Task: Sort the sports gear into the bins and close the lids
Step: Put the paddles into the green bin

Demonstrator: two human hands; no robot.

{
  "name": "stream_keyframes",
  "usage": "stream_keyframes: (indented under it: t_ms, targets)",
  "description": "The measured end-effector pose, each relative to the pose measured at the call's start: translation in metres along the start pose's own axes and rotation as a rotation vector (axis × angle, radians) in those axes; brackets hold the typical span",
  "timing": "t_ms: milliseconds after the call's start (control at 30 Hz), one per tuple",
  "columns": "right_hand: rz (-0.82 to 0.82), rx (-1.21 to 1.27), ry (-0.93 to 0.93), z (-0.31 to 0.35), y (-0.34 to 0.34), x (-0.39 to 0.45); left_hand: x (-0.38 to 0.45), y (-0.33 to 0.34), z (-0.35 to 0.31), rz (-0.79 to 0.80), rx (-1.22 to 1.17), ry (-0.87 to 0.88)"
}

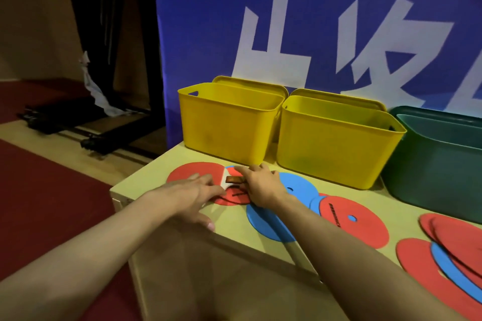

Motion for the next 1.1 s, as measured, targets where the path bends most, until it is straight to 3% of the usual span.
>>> stream_keyframes:
  t_ms: [100,300,533,700,867,967,1100]
  targets:
    - [-0.071,-0.114,-0.052,0.008,-0.013,-0.012,0.002,-0.007,-0.009,-0.024,-0.044,0.032]
    - [-0.277,-0.3,0.022,-0.027,-0.076,-0.051,-0.002,-0.034,-0.035,-0.071,-0.062,0.167]
    - [-0.529,-0.439,0.108,-0.117,-0.169,-0.142,-0.008,-0.091,-0.097,-0.42,-0.144,0.367]
    - [-0.598,-0.471,0.274,-0.199,-0.219,-0.224,0.013,-0.121,-0.157,-0.528,-0.147,0.448]
    - [-0.645,-0.486,0.445,-0.285,-0.244,-0.283,0.054,-0.11,-0.212,-0.468,-0.163,0.462]
    - [-0.675,-0.461,0.547,-0.333,-0.257,-0.31,0.08,-0.089,-0.239,-0.36,-0.268,0.496]
    - [-0.706,-0.33,0.689,-0.392,-0.262,-0.331,0.109,-0.072,-0.261,-0.181,-0.207,0.462]
Point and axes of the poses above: each hand's wrist, its own x-axis towards the middle knuckle, its own y-axis out of the palm, z = x × y, the point moved 8 cm from there along x, towards the middle knuckle, and after that the axes turned 5 degrees about -y, right-handed, at the moved point
